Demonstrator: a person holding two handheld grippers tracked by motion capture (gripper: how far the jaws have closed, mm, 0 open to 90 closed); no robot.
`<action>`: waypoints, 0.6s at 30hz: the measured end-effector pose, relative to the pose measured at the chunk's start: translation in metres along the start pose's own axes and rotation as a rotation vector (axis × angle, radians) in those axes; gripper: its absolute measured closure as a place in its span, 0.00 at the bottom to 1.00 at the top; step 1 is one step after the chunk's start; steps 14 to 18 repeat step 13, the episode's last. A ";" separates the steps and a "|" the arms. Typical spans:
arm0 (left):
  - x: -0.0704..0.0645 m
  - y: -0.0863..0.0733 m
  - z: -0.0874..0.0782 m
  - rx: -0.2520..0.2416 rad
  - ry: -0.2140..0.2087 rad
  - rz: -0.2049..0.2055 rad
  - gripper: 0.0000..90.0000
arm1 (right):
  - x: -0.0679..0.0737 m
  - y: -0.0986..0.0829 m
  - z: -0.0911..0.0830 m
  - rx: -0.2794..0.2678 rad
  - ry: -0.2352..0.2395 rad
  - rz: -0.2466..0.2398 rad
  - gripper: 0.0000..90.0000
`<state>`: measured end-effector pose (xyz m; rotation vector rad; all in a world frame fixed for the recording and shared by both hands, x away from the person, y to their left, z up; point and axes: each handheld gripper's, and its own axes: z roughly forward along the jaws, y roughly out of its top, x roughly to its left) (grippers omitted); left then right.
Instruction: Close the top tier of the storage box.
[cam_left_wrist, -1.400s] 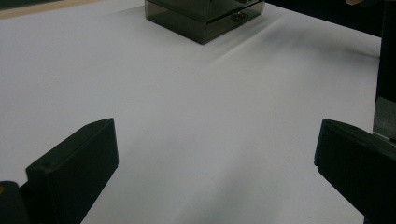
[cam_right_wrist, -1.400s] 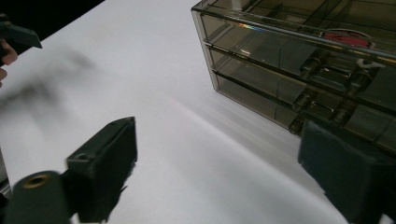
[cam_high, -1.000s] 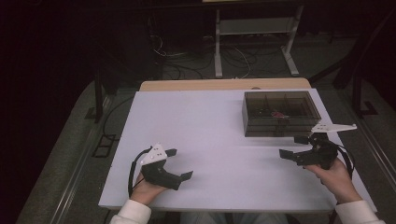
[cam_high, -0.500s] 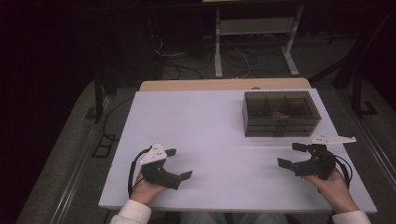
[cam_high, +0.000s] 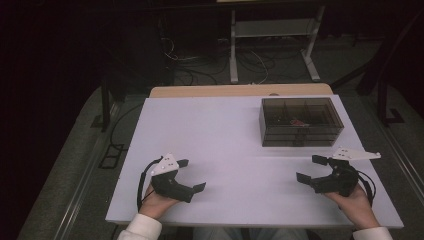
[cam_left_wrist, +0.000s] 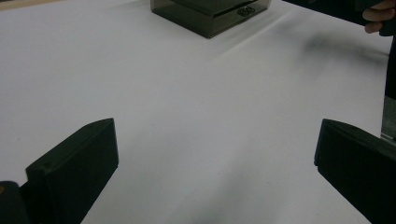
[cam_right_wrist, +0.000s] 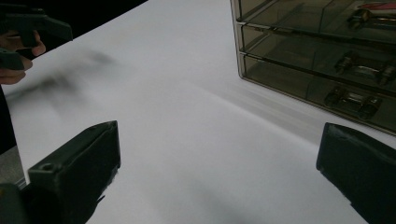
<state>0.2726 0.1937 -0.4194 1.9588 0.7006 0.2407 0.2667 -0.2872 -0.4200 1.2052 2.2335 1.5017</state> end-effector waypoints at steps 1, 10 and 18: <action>0.000 0.000 0.000 0.001 0.000 0.001 0.00 | 0.000 -0.001 0.000 -0.003 0.001 0.001 0.00; 0.000 0.000 0.002 0.012 0.004 0.002 0.00 | -0.001 -0.007 0.000 0.004 -0.013 -0.010 0.00; 0.001 -0.001 0.002 0.014 0.005 0.001 0.00 | 0.000 -0.007 -0.001 -0.006 -0.014 -0.021 0.00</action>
